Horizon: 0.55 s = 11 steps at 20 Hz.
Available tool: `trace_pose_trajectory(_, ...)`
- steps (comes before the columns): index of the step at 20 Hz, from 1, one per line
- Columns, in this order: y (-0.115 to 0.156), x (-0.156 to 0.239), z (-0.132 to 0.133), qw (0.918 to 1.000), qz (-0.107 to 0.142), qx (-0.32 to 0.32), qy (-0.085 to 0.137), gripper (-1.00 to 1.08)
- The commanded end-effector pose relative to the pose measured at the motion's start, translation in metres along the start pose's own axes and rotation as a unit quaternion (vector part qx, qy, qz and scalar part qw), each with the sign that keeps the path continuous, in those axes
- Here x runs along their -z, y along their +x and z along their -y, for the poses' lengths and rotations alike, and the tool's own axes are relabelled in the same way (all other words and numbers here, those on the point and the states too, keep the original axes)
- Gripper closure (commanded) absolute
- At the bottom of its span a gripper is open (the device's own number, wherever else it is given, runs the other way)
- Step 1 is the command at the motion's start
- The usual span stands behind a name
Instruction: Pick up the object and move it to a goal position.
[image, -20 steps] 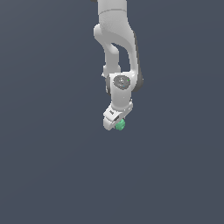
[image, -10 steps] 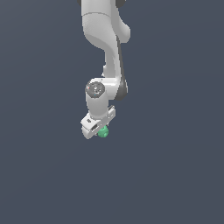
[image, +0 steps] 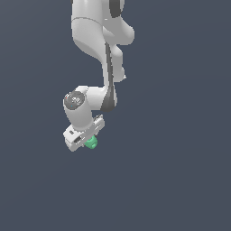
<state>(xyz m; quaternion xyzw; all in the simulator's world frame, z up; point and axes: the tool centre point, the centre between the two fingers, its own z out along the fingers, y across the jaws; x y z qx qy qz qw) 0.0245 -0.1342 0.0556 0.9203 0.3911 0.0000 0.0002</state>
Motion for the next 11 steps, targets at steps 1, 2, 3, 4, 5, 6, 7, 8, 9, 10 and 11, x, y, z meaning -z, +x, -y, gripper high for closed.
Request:
trace_pose_trajectory(1, -0.003, 0.0, -0.012, 1.0, 0.0, 0.001, 0.0, 1.08)
trace_pose_trajectory(2, -0.004, 0.001, -0.015, 1.0, 0.0, 0.001, 0.0, 1.08)
trace_pose_trajectory(3, -0.005, 0.001, -0.019, 1.0, 0.0, 0.001, 0.0, 1.08)
trace_pose_trajectory(4, -0.005, 0.001, -0.021, 1.0, 0.0, 0.001, 0.0, 1.08)
trace_pose_trajectory(5, -0.006, 0.001, -0.024, 1.0, 0.0, 0.001, 0.0, 1.08)
trace_pose_trajectory(6, -0.006, 0.001, -0.025, 1.0, 0.0, 0.001, 0.0, 1.08)
trace_pose_trajectory(7, -0.006, 0.001, -0.027, 1.0, 0.0, 0.001, 0.0, 1.08)
trace_pose_trajectory(8, -0.007, 0.001, -0.028, 1.0, 0.0, 0.001, 0.0, 1.08)
trace_pose_trajectory(9, -0.007, 0.001, -0.029, 1.0, 0.0, 0.001, 0.0, 1.08)
trace_pose_trajectory(10, -0.006, 0.001, -0.029, 1.0, 0.0, 0.001, 0.0, 1.08)
trace_pose_trajectory(11, -0.006, 0.001, -0.029, 1.0, 0.0, 0.001, 0.0, 1.08)
